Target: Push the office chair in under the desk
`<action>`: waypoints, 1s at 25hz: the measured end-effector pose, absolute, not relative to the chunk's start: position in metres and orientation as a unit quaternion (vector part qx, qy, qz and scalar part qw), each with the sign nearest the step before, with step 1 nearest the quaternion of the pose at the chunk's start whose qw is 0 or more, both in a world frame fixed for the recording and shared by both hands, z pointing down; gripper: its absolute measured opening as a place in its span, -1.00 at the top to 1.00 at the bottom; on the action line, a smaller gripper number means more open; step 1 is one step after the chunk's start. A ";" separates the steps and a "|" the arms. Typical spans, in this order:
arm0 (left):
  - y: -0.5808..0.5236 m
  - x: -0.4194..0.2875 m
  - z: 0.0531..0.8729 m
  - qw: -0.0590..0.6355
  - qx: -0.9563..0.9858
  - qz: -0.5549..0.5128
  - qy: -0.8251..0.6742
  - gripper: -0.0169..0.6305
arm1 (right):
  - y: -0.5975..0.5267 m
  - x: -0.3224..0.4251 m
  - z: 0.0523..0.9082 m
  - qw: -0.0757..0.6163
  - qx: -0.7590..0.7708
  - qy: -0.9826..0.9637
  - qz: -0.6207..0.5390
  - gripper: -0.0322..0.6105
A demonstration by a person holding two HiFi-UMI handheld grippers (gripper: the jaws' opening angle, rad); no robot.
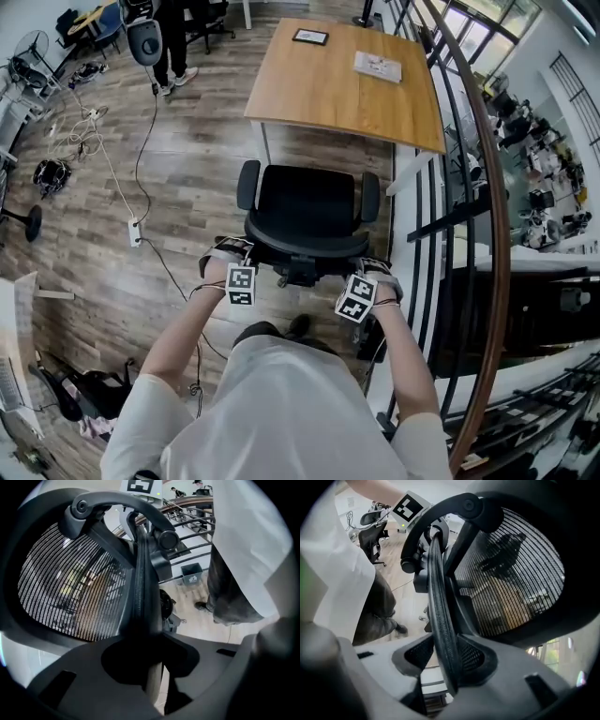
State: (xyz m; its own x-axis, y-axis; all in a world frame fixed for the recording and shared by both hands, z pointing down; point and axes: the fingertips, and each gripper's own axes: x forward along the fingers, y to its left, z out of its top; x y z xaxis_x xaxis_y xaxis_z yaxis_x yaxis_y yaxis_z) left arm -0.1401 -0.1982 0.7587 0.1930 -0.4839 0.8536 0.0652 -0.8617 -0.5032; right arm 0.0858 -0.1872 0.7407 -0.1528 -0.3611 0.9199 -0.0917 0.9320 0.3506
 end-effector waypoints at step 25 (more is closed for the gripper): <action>-0.405 -0.094 0.744 0.245 -0.754 -0.604 0.081 0.71 | -0.372 0.131 0.728 0.659 0.190 -0.725 -0.066 0.40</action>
State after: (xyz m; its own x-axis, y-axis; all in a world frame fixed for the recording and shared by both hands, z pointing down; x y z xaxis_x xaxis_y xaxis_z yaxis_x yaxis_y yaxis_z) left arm -0.0940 -0.4050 0.7444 0.2564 -0.4172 0.8719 0.1741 -0.8674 -0.4662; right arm 0.1311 -0.3721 0.7285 -0.0586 -0.3618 0.9304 -0.1883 0.9193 0.3456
